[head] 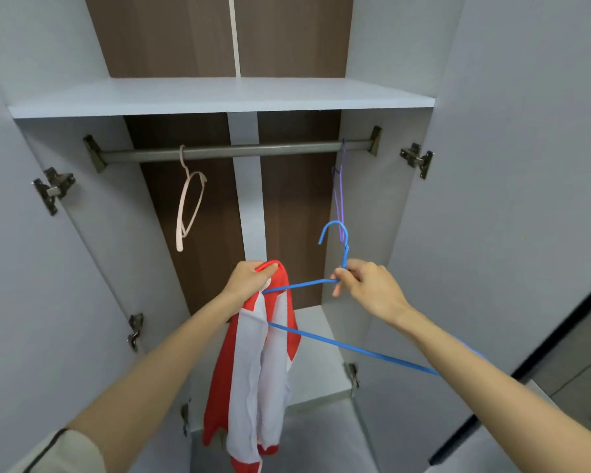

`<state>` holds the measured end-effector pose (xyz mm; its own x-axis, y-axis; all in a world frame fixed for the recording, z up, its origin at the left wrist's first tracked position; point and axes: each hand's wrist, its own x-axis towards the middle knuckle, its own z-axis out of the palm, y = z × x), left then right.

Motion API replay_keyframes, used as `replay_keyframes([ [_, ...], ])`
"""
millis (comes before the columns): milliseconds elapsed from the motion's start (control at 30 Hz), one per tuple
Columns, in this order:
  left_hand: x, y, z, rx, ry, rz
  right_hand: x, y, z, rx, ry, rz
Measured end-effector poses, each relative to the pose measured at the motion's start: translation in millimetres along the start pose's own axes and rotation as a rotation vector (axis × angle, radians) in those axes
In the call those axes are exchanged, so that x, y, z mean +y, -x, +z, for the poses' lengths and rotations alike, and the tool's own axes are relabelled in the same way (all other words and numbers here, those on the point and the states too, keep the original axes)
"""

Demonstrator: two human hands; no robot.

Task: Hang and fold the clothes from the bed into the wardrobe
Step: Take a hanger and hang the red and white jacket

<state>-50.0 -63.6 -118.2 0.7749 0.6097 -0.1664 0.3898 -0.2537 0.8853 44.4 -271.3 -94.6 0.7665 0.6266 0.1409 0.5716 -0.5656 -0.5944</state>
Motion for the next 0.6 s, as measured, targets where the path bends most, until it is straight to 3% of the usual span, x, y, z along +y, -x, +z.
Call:
replay_keyframes([
  [133, 26.7, 80.5, 33.0, -0.028, 0.119, 0.068, 11.3, 50.4, 10.6, 0.046, -0.122, -0.028],
  [233, 35.5, 138.3, 47.0, -0.011, 0.130, 0.261, 16.2, 88.2, 3.1, 0.121, -0.417, -0.054],
  [333, 31.6, 182.1, 41.1, 0.083, -0.246, 0.532, 11.3, 118.4, -14.5, 0.142, -0.726, -0.092],
  [400, 28.8, 203.5, 28.7, 0.258, -0.661, 0.755, 6.6, 135.4, -22.8, 0.109, -0.796, -0.141],
  [467, 30.5, 217.0, 16.7, 0.386, -0.893, 0.910, 0.2, 147.8, -29.5, 0.087, -0.798, -0.193],
  [600, 36.0, 233.9, 0.7, 0.196, -0.956, 0.778, -13.7, 161.3, -37.5, 0.128, -0.764, -0.268],
])
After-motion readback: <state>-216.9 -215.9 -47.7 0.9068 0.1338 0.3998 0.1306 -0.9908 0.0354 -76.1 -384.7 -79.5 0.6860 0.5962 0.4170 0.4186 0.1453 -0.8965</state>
